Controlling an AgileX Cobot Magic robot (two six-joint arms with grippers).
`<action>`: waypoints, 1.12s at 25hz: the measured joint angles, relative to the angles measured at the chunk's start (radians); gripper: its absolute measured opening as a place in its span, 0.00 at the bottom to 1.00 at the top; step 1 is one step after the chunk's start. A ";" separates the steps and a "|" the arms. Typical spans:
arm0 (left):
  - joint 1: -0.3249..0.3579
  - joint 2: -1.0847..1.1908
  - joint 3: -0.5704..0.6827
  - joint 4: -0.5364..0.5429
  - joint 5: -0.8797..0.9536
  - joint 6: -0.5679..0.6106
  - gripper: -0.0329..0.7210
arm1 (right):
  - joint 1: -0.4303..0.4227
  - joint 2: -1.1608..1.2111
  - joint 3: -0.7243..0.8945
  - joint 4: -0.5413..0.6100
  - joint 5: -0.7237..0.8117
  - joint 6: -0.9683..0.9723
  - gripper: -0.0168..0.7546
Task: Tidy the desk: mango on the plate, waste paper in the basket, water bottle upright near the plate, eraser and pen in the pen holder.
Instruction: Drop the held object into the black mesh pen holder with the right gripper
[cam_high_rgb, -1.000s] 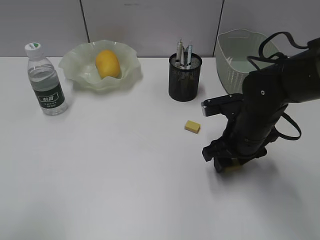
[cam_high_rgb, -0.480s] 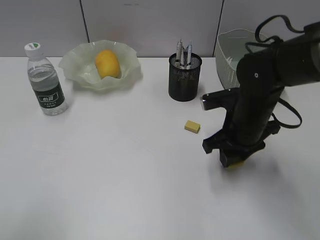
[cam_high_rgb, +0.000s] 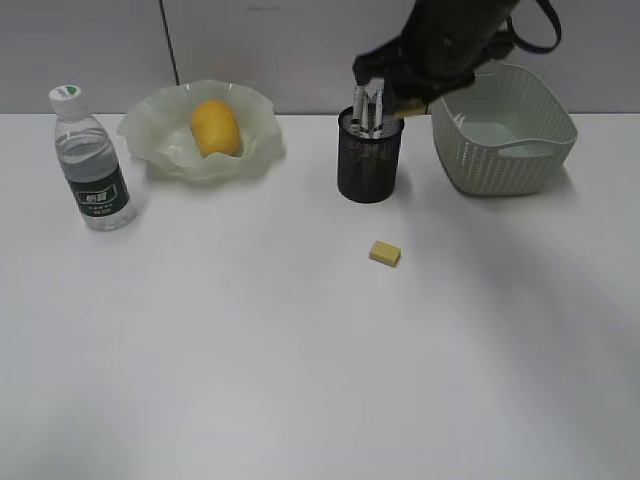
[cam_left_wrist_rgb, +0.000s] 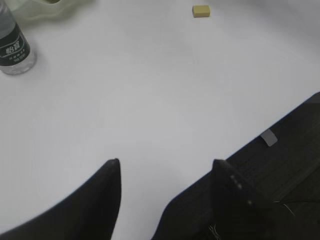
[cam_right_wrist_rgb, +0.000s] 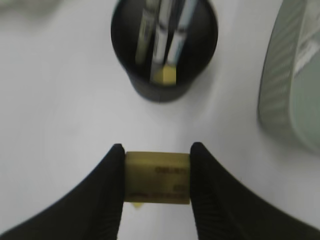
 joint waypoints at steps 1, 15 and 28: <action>0.000 0.000 0.000 0.000 0.000 0.000 0.62 | -0.006 0.016 -0.048 -0.004 -0.009 0.000 0.43; 0.000 0.000 0.000 0.000 0.000 0.000 0.62 | -0.024 0.275 -0.245 -0.009 -0.118 0.000 0.43; 0.000 0.000 0.000 0.000 0.000 0.000 0.62 | -0.024 0.264 -0.416 -0.009 0.045 -0.048 0.77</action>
